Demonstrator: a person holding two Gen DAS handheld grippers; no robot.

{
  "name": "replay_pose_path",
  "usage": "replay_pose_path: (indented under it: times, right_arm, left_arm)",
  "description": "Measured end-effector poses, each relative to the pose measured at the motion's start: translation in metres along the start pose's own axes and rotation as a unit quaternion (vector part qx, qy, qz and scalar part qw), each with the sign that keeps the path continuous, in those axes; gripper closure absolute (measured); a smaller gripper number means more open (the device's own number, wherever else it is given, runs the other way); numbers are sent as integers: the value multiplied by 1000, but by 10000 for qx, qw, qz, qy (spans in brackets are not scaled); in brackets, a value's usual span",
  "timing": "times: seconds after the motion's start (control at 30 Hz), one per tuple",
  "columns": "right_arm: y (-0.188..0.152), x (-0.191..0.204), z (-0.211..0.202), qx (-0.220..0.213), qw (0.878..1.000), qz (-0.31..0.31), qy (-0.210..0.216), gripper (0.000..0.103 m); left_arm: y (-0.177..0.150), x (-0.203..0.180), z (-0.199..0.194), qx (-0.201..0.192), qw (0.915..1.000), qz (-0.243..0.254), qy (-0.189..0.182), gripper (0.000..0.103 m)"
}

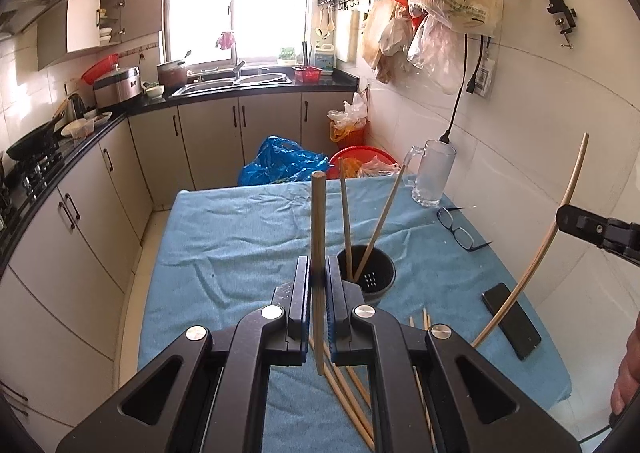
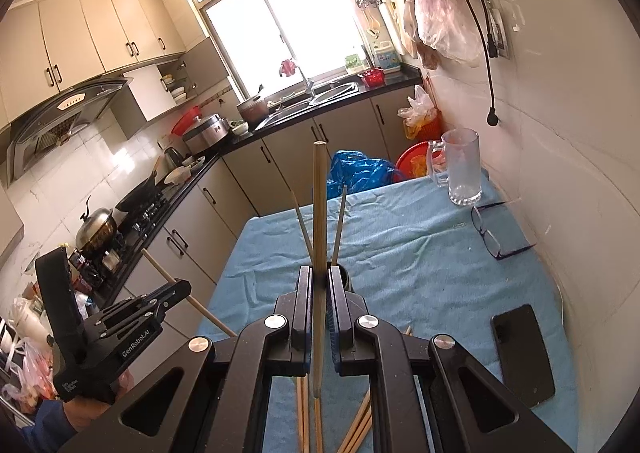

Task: Organize utensils
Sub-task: 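Lift both chopsticks upright and carry them above the black cup, then lower both chopsticks into the black cup and open both grippers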

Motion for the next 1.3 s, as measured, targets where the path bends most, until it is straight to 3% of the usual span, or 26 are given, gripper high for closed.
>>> replay_pose_path:
  times: [0.17,0.4,0.63,0.83,1.07,1.3]
  right_arm:
    - [18,-4,10,-26,10000,-52,41,96]
    - [56,-9,25,-210,9996,-180,84,96]
    - [88,-16,61,-281,9993,-262,8,96]
    - [86,-24,108,-32,9994,-342,-71,96]
    - [51,-34,160,572,9981,-213,-10,96]
    - [31,-44,176,906,9958,-22,136,94]
  left_arm:
    - [22,-4,10,-32,9999,-75,-70,97]
    - [70,-3,23,-78,9977,-549,-396,97]
    - [97,-8,48,-111,9952,-855,-472,97]
    - [87,-15,78,110,9947,-910,-463,97]
    - [58,-16,108,362,9965,-720,-227,97]
    - [50,-10,118,410,9965,-716,-108,97]
Point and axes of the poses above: each gripper's, at about its wrist camera, not at the fingertips, and z roughly the way its jaws point, x to its left, y to its top, the point moved 8 cm from there along z, roughly the way its jaws point, and after that the axes turned 12 degrees about -z, right-handed, at the moved point
